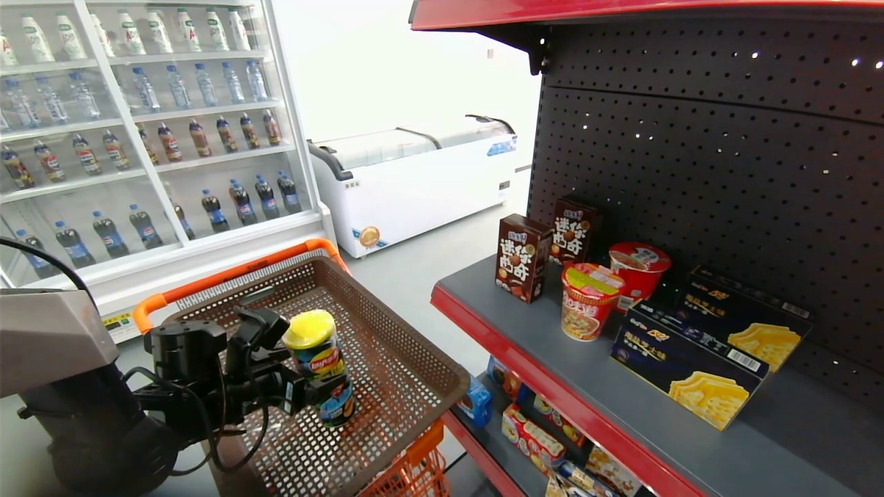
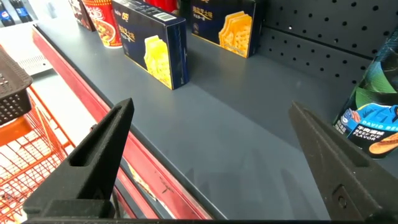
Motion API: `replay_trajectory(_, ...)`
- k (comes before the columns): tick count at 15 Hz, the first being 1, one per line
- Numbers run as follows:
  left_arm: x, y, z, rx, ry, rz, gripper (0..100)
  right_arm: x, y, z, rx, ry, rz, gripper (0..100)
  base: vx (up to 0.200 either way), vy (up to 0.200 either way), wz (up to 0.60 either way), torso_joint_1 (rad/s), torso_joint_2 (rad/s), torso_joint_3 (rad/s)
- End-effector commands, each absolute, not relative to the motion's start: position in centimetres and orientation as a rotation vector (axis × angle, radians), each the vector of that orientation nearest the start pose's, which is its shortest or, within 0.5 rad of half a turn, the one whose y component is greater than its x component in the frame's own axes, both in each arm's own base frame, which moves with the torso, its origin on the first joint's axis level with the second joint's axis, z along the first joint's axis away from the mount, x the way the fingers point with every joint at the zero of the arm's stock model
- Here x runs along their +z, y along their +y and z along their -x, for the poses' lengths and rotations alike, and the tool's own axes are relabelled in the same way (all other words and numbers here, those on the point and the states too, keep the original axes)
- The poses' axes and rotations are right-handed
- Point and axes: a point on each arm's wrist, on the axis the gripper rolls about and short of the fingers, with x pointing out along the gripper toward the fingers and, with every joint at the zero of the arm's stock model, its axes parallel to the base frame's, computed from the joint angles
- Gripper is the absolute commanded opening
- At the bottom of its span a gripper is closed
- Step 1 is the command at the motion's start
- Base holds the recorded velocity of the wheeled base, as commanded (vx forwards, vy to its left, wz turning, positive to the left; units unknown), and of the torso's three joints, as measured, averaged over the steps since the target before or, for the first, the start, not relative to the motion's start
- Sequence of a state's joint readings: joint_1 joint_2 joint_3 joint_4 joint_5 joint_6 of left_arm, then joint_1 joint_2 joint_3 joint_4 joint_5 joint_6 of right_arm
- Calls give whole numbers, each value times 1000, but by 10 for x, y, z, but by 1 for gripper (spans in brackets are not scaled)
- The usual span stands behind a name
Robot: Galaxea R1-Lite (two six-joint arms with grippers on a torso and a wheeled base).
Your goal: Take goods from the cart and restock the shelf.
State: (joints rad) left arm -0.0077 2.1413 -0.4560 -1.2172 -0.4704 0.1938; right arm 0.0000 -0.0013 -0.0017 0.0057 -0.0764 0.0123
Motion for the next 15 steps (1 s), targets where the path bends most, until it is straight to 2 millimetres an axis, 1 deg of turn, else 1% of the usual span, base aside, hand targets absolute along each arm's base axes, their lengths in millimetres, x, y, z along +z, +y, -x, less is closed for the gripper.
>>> replay_trajectory(1, 20, -20, -313, -534, 414, -82, 100, 75, -2, 23, -77, 4, -12, 100, 0, 0, 0, 0, 0, 0)
replay_trajectory(6, 13, -30, -321, -556, 430, -52, 100, 75, -2, 23, -77, 4, -12, 100, 0, 0, 0, 0, 0, 0)
replay_trajectory(8, 13, -34, -324, -564, 429, -34, 100, 75, -2, 23, -77, 4, -12, 100, 0, 0, 0, 0, 0, 0)
replay_trajectory(9, 13, -36, -328, -569, 418, -35, 100, 75, -2, 23, -77, 4, -12, 100, 0, 0, 0, 0, 0, 0)
replay_trajectory(10, 12, -38, -336, -574, 392, -49, 100, 75, -2, 23, -77, 4, -12, 100, 0, 0, 0, 0, 0, 0)
replay_trajectory(11, 12, -39, -339, -576, 387, -50, 100, 75, -2, 23, -77, 4, -12, 100, 0, 0, 0, 0, 0, 0)
replay_trajectory(12, 14, -43, -343, -581, 370, -51, 0, 75, -2, 23, -77, 4, -12, 100, 0, 0, 0, 0, 0, 0)
replay_trajectory(13, 15, -45, -344, -583, 368, -57, 0, 75, -2, 23, -77, 4, -12, 100, 0, 0, 0, 0, 0, 0)
replay_trajectory(15, 17, -43, -338, -567, 367, -60, 0, 75, -2, 23, -77, 4, -12, 100, 0, 0, 0, 0, 0, 0)
